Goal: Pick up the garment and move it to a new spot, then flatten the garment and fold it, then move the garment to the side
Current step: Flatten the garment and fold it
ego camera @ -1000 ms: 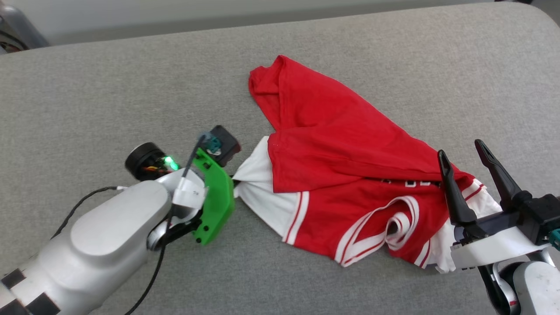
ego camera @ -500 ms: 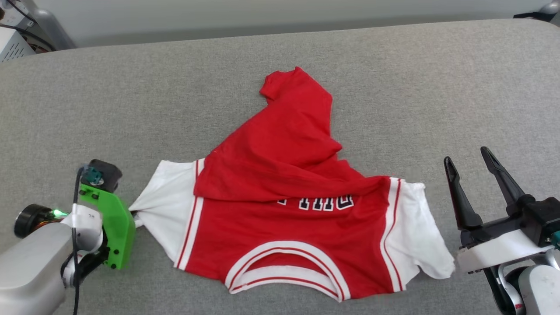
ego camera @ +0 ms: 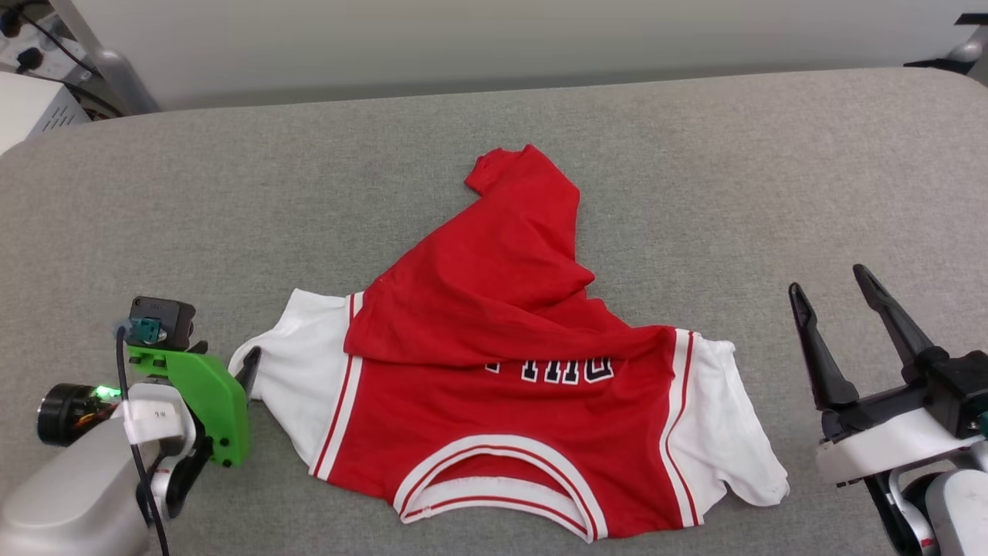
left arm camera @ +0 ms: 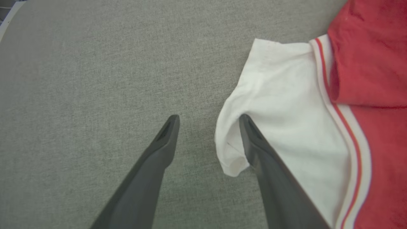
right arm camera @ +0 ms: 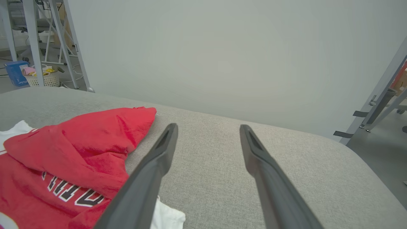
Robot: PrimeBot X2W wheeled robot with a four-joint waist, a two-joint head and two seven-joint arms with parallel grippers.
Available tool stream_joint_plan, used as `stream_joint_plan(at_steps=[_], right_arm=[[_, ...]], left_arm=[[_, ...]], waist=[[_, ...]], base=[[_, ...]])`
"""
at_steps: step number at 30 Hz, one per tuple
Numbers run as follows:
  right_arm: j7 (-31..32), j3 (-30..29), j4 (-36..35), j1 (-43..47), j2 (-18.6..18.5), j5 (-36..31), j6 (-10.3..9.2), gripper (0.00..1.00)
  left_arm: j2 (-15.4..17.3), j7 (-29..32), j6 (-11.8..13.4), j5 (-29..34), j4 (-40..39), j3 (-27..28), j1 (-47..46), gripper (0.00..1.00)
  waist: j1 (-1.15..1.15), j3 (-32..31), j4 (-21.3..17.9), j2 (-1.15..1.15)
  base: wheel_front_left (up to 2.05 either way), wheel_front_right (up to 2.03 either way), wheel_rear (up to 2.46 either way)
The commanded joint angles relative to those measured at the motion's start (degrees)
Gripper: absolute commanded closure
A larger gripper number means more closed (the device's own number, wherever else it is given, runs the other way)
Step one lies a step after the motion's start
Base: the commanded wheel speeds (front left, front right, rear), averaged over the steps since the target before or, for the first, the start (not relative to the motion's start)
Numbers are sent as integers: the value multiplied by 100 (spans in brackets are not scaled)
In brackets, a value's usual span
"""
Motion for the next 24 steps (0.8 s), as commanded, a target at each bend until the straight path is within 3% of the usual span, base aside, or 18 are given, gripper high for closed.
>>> stream_joint_plan(at_steps=[1, 7, 11, 15, 19, 24], right_arm=[[-27, -3, -107, -39, -101, -46, -5, 0], [-27, 183, -197, -197, -496, -97, -5, 0], [-27, 341, -124, -392, -843, -12, -5, 0], [24, 569, 143, -493, -1197, 251, -5, 0], [995, 1162, 374, -576, -1640, 1153, -5, 0], [2493, 1739, 256, -606, -2315, 2259, -5, 0]], left_arm=[[-133, -394, 197, -43, -127, 176, 203, 0], [-284, -1613, 901, 74, -629, 584, 735, 0], [-360, -1813, 1413, 417, -1100, 949, 1138, 0], [-587, -1823, 1797, 1096, -1733, 1668, 1609, 0], [-871, -1825, 1930, 1747, -2154, 2307, 2215, 0], [-1289, -1826, 1895, 2494, -2502, 2974, 2820, 0]], waist=[[0, -143, 81, 0], [0, -290, 176, 0], [0, -338, 239, 0], [0, -385, 343, 0], [0, -477, 397, 0], [0, -541, 468, 0]], base=[[0, 0, 0], [0, 0, 0], [0, 0, 0], [0, 0, 0], [0, 0, 0], [0, 0, 0]])
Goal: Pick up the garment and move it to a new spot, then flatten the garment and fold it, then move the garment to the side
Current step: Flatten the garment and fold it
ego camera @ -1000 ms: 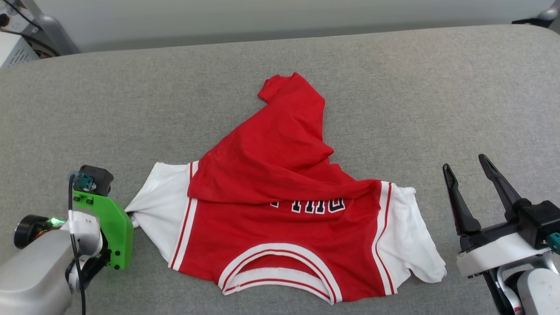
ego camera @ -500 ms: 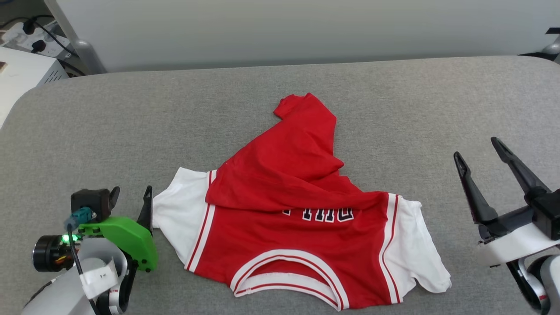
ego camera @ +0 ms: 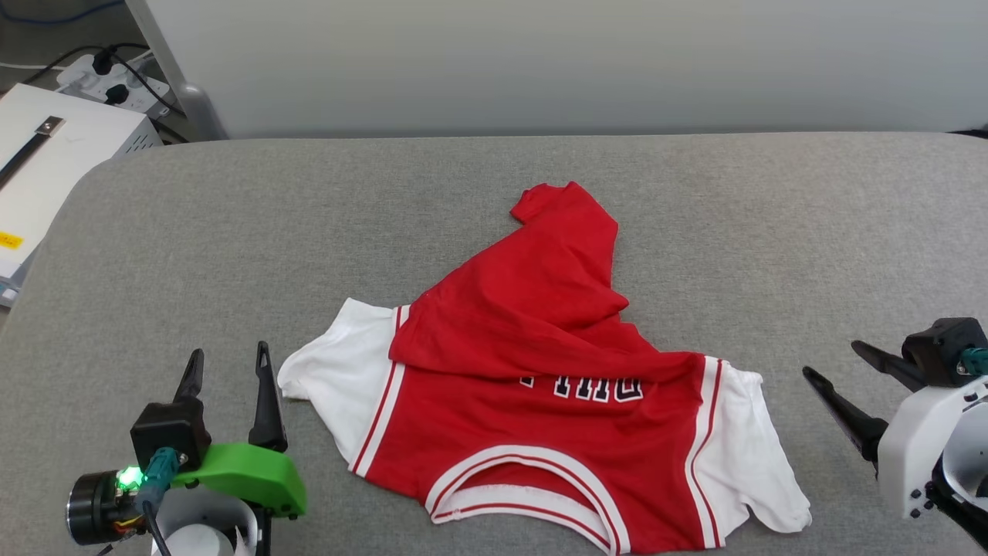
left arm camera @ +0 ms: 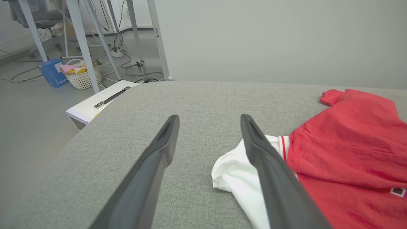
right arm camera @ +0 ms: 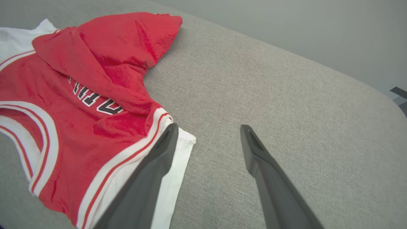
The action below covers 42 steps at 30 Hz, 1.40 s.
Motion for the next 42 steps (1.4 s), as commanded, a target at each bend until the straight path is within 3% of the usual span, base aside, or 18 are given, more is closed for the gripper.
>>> stream_joint_plan(at_steps=[1, 5, 11, 25, 26, 27, 34, 42], right_arm=[[307, 88, -40, -84, -146, 188, -5, 0], [1324, 274, -51, 66, -387, 713, -5, 0], [2210, 367, -51, 229, -314, 1075, -5, 0], [1989, 1183, 1236, 371, 417, 1109, -5, 0], [1868, 1211, 1271, 339, 438, 1115, -5, 54], [1758, 1227, 1284, 297, 435, 1091, -5, 100], [906, 928, 1161, -49, 141, 932, -5, 100], [733, 270, 727, 55, -85, 840, -5, 100]], left_arm=[[-125, -32, -25, 233, -98, 166, 181, 0], [-427, -32, -235, 639, -214, 480, 476, 0], [-798, -32, -554, 1102, -232, 826, 498, 0], [-1366, -32, -1152, 1783, -34, 1430, 393, 0], [-1382, -32, -1199, 1807, -6, 1484, 402, 0], [-1389, -32, -1239, 1822, 19, 1532, 400, 0], [-1123, -32, -1692, 1895, 317, 1804, 111, 0], [-464, 582, -2224, 1814, 568, 1829, -733, 0]], waist=[[0, -20, 47, 0], [0, 22, 130, 0], [0, 269, 293, 0], [0, 500, 380, 0], [0, 486, 357, 0], [0, 465, 335, 0], [0, 297, 197, 0], [0, 254, 69, 0]], base=[[0, 0, 0], [0, 0, 0], [0, 0, 0], [0, 0, 0], [0, 0, 0], [0, 0, 0], [0, 0, 0], [0, 0, 0]])
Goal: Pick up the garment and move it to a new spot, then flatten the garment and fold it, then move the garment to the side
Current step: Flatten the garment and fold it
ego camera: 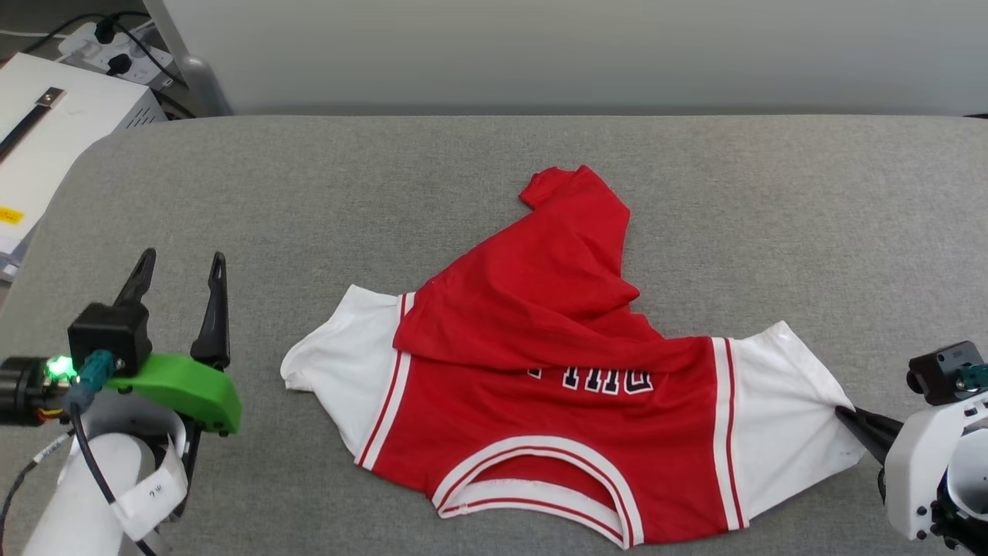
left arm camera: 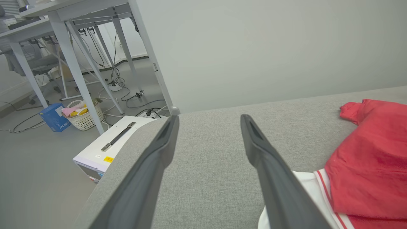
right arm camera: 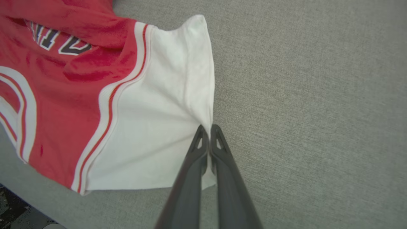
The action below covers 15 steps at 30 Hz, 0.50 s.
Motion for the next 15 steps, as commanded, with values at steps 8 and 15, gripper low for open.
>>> stream_joint_plan(at_steps=[8, 15], right_arm=[[88, -508, -338, 255, 82, -211, -1, 100], [195, -658, -485, 313, 210, -313, -1, 100]], left_arm=[[440, 1792, -763, -515, 221, -357, -1056, 0], [729, 4011, -992, -1513, 378, -885, -1665, 0]], waist=[[0, 187, -128, 0], [0, 364, -200, 0]], base=[[0, 0, 0], [0, 0, 0]])
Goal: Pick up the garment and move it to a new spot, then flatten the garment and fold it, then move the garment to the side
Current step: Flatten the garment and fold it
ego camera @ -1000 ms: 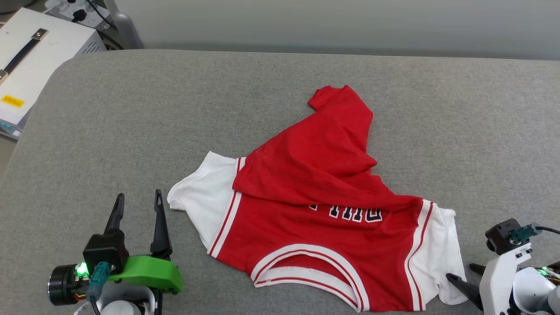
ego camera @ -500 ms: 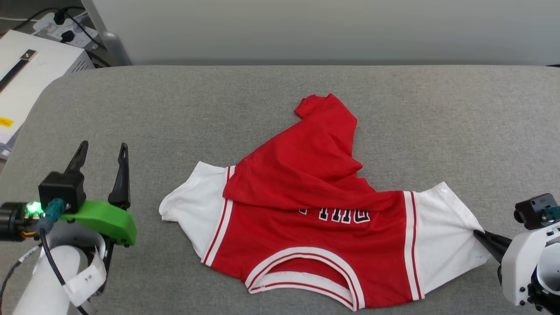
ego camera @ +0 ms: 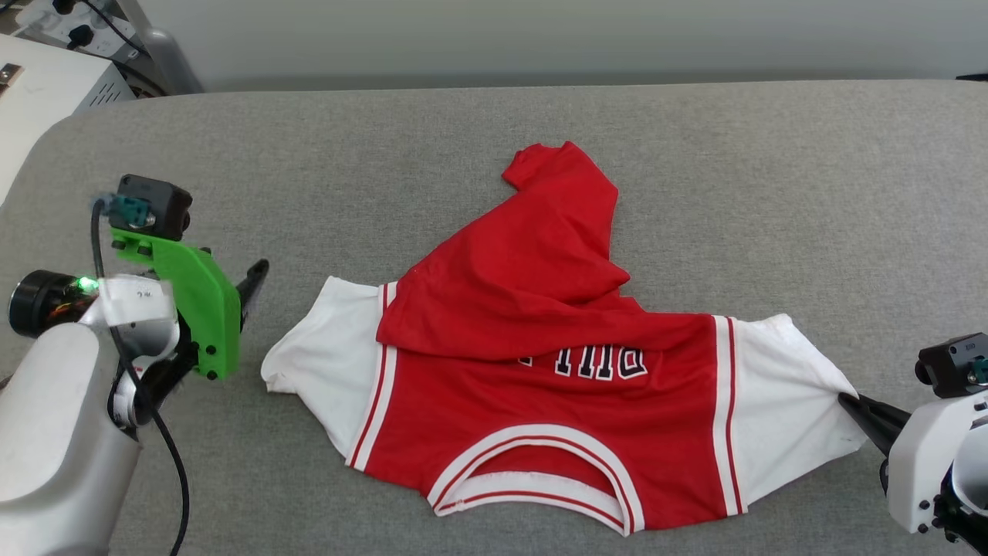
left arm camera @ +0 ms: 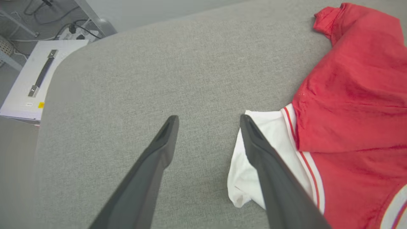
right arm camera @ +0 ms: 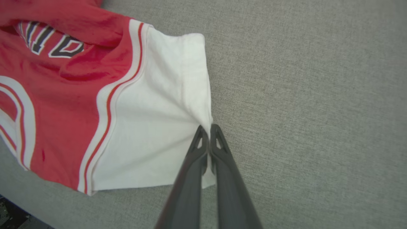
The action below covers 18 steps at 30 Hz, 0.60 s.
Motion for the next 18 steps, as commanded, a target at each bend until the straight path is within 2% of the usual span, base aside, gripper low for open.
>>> stream_joint_plan(at_steps=[1, 4, 7, 14, 18], right_arm=[[36, -27, -33, 49, 23, -57, -3, 100], [67, -18, -78, -3, 40, -94, -3, 100], [79, 17, -99, -72, 66, -108, -3, 100], [101, 192, -123, -321, 84, -123, -3, 100], [60, 274, -78, -473, 106, -121, -3, 100]], left_arm=[[71, 313, -31, -192, 22, -110, -151, 0], [243, 1063, -44, -520, 33, -433, -280, 0], [355, 1542, -47, -861, 87, -708, -330, 0], [634, 1845, -48, -1153, 428, -1286, -317, 0], [604, 1723, -49, -1215, 732, -1540, -339, 0]], waist=[[0, 65, -38, 0], [0, 155, -91, 0], [0, 240, -143, 0], [0, 527, -321, 0], [0, 699, -366, 0]], base=[[0, 0, 0], [0, 0, 0], [0, 0, 0], [0, 0, 0], [0, 0, 0]])
